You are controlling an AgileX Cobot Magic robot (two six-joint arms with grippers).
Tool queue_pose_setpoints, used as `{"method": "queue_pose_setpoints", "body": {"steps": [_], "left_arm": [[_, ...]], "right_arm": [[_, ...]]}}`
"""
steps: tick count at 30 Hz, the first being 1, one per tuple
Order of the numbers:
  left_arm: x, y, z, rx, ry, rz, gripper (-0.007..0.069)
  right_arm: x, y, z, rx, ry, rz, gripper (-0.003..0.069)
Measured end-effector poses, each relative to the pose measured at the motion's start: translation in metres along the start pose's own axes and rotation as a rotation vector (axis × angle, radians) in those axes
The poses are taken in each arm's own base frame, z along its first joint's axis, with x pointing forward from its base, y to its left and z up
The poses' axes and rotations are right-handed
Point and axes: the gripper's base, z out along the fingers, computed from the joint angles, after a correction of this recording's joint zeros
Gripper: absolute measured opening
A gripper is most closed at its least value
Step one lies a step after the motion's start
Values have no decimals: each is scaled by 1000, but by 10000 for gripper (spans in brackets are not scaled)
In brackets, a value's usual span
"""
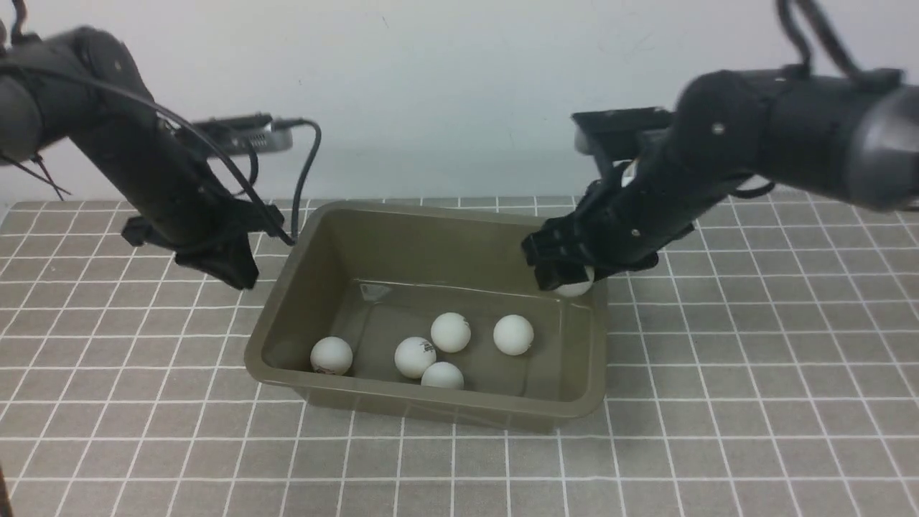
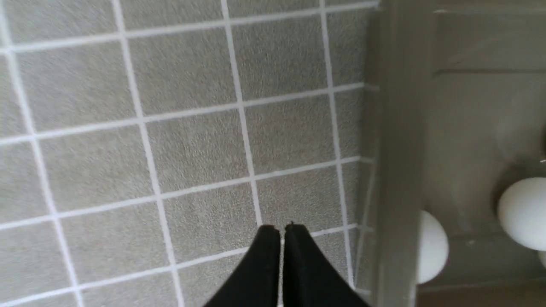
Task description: Put the table tennis balls into the box on the grey coffee tablecloth.
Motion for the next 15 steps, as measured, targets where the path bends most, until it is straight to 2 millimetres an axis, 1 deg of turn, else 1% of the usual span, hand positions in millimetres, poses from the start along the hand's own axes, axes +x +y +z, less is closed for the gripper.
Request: {"method": "queue_pose_setpoints", "body": {"steps": [2,4,5,7,8,9,10,11,12,13,14,15], "left_arm": [[2,-2,4,30,23,9,-5],[3,-10,4,62,35,44,-5],[3,-11,3,64,35,48,-5],[3,-16,-1,68,30,72,-5],[4,-21,-9,74,9,81,-5],[4,-23,-16,74,-7,85,-5],[5,-25,-22,71,-22,90,-5],[6,-27,-34,63,-48,98,-5],[8,-29,-45,55,-69,108,-5],[8,-30,-48,53,-74,111,-5],[13,-36,-72,41,-126,128,-5],[15,-38,-80,37,-144,135,-5]], "right_arm": [[-6,1,-2,12,38,-8,488],[-11,1,-12,36,66,-32,529],[-11,1,-12,36,66,-32,529],[-17,2,-29,73,74,-67,536],[-18,1,-47,111,79,-94,508],[-18,0,-54,125,78,-103,481],[-17,0,-67,147,67,-113,435],[-16,0,-82,164,46,-115,391],[-15,0,-103,193,5,-116,302],[-15,0,-110,196,-11,-114,288],[-11,2,-144,211,-90,-98,175],[-7,3,-161,212,-131,-83,120]]}}
